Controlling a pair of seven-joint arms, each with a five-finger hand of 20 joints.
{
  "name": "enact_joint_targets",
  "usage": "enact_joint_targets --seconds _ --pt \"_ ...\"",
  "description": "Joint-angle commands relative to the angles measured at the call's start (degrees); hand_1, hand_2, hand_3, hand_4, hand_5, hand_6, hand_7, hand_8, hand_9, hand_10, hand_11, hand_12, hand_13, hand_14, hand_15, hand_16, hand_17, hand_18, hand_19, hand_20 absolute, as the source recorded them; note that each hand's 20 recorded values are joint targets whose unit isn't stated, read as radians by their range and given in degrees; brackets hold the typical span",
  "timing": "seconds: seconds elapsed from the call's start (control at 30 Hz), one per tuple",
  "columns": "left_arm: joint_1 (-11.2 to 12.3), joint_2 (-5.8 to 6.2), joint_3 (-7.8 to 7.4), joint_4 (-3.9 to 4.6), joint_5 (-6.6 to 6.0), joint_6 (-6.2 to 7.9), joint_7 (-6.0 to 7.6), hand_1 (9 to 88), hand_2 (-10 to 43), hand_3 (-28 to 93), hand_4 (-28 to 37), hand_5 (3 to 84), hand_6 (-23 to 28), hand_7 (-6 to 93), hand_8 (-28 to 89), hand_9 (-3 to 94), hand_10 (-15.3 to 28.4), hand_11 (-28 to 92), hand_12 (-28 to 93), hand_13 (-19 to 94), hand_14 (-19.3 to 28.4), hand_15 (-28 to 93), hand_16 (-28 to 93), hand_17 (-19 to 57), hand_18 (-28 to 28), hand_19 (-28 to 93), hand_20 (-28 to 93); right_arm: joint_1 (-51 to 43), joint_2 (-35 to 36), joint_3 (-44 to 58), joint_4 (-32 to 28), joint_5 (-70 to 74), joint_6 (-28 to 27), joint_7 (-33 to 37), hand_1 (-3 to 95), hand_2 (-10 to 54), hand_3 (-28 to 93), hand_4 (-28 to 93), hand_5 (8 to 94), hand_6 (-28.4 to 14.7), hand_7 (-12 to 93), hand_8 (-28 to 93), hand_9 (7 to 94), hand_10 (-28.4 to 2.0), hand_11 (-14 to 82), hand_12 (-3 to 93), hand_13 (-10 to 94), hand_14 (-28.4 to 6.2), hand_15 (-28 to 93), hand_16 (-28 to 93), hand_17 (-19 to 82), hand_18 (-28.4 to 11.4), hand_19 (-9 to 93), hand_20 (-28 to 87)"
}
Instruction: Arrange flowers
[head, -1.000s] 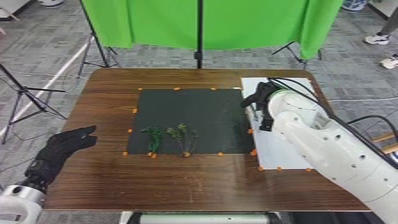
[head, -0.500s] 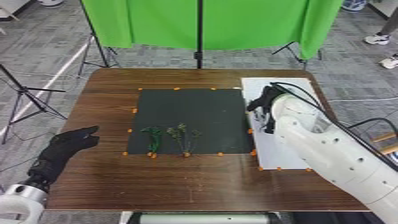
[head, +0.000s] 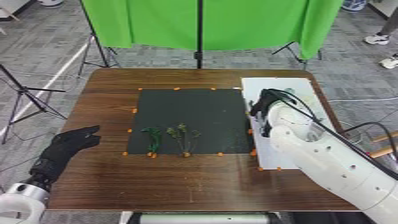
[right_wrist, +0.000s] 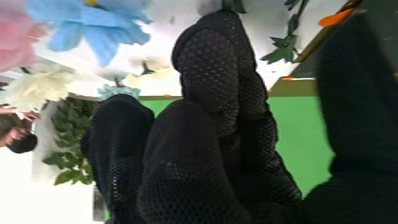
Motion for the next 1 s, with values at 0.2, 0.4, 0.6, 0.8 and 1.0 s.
enact_joint_targets --seconds 0.2,0.4,0.6,0.8,1.0 --pt "0.34 -0.88 0.11 0.42 0.38 -0.80 -0.29 29.7 -2.4 62 -18.2 46.2 7.1 7.6 -5 45.7 15.3 18 11 35 19.7 17 0 4.2 14.3 14 15 -3.14 -3.02 -5.41 1.04 -0.94 2.67 -2.62 51.4 -9.5 50 -2 82.6 -5.4 26 21 87.3 -13.0 53.2 32.4 94 -0.8 73 27 74 -14.0 93 66" --pt "0.78 -1.19 -0.11 0.21 0.41 -0.57 -0.21 29.7 -2.3 62 -18.4 46.1 7.1 7.6 -5 45.8 15.4 18 11 35 19.7 17 0 4.0 14.3 14 14 -3.56 -3.03 -5.44 1.32 0.11 4.19 -3.41 55.6 -9.5 52 5 83.0 -4.8 29 23 87.7 -12.5 53.6 32.1 94 -0.8 74 26 75 -13.7 93 65" --pt "0.56 -1.12 -0.04 0.31 0.37 -0.70 -0.32 29.7 -2.3 62 -18.3 46.1 7.1 7.6 -5 45.7 15.4 18 11 35 19.7 16 0 3.9 14.3 14 14 -3.34 -1.86 -5.24 0.69 -1.37 8.62 -4.31 55.2 -9.5 56 9 81.9 -5.5 32 25 87.2 -12.2 55.7 32.0 94 -0.4 75 26 76 -13.6 93 66" --pt "0.88 -1.14 -0.26 0.10 0.38 -0.70 -0.17 29.8 -2.2 62 -18.3 46.1 7.0 7.5 -5 45.7 15.4 18 11 35 19.7 16 0 3.8 14.2 14 14 -3.01 0.59 -1.44 -4.16 -2.43 13.55 -5.04 54.9 -9.5 57 10 80.9 -6.1 35 26 86.9 -12.3 57.8 31.5 94 -0.2 77 26 76 -13.5 93 67" --pt "1.01 -1.13 -0.34 -0.10 0.39 -0.76 -0.46 29.7 -2.3 62 -18.4 46.1 7.0 7.6 -5 45.7 15.4 18 11 35 19.6 16 0 3.7 14.3 14 14 -4.77 1.82 3.10 -11.45 -2.37 17.26 -6.63 54.9 -9.5 57 11 80.6 -6.4 36 25 86.9 -12.3 58.4 30.9 94 0.0 77 25 76 -13.4 93 67"
